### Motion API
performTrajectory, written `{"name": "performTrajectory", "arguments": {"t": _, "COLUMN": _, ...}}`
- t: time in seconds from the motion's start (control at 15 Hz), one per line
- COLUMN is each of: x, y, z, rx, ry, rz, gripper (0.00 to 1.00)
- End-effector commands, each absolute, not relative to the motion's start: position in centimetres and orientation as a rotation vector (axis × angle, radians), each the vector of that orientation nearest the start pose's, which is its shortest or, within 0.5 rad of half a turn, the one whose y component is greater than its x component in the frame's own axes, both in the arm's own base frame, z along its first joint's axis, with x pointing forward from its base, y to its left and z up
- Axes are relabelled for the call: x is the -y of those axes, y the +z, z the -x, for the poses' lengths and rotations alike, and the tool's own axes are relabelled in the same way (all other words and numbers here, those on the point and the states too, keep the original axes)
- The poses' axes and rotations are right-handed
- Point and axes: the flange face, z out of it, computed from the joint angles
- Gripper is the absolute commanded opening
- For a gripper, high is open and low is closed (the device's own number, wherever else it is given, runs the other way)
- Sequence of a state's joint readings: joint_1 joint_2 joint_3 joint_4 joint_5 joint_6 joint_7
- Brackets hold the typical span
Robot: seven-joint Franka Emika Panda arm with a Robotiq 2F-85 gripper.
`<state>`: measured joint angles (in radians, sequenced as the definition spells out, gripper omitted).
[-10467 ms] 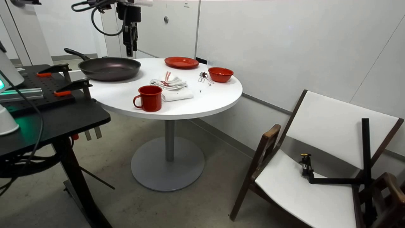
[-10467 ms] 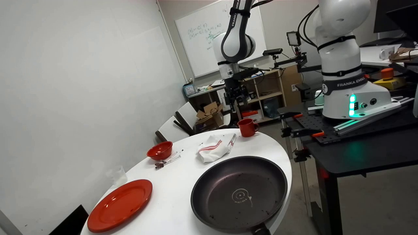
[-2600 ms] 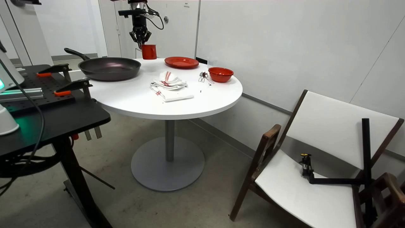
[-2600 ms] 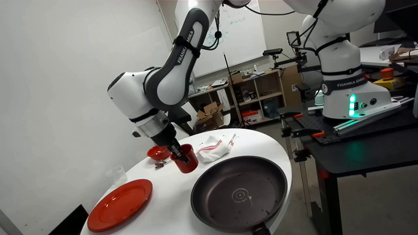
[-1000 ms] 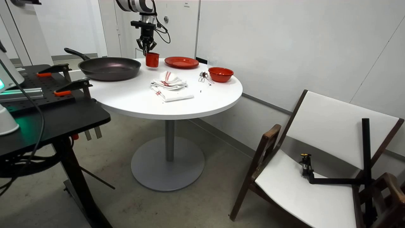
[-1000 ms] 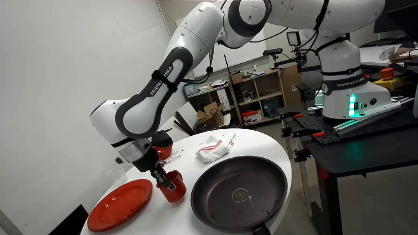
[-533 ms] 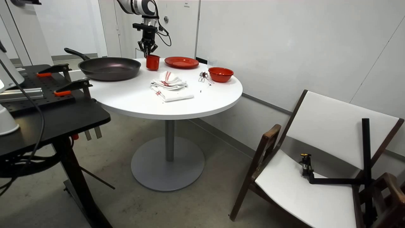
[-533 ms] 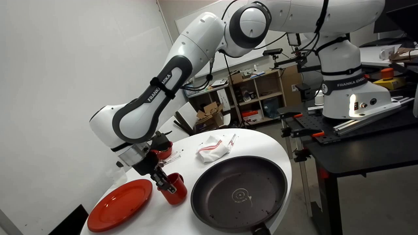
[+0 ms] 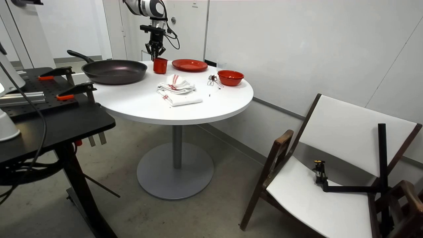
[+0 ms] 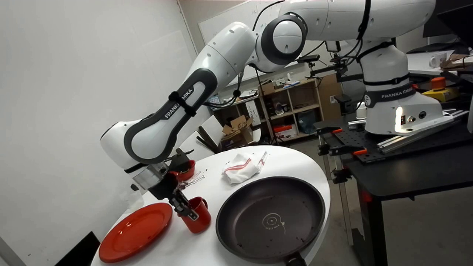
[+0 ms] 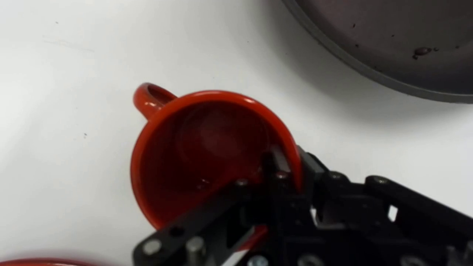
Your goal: Bring the cup closer to the pan
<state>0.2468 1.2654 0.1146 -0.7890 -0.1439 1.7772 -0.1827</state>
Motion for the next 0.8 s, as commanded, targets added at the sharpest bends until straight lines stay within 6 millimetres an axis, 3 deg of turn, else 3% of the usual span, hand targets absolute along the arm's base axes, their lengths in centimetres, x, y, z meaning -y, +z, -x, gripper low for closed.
{"name": "performTrajectory", "arguments": {"t": 0.0, "x": -22.3, "y": 11.8, "z": -73.2, "rx": 0.816, "ry": 0.44, "rz": 3.016, "gripper": 0.4}}
{"name": "performTrajectory", "arguments": {"t": 0.53, "x": -22.5, "y": 12.3, "z": -73.4, "rx": 0.813, "ry": 0.416, "rz": 3.018, "gripper": 0.97}}
{"name": "performTrajectory", "arguments": {"t": 0.73, "x": -22.6, "y": 12.8, "z": -73.5, "rx": 0.81, "ry": 0.399, "rz": 3.021, "gripper": 1.0}}
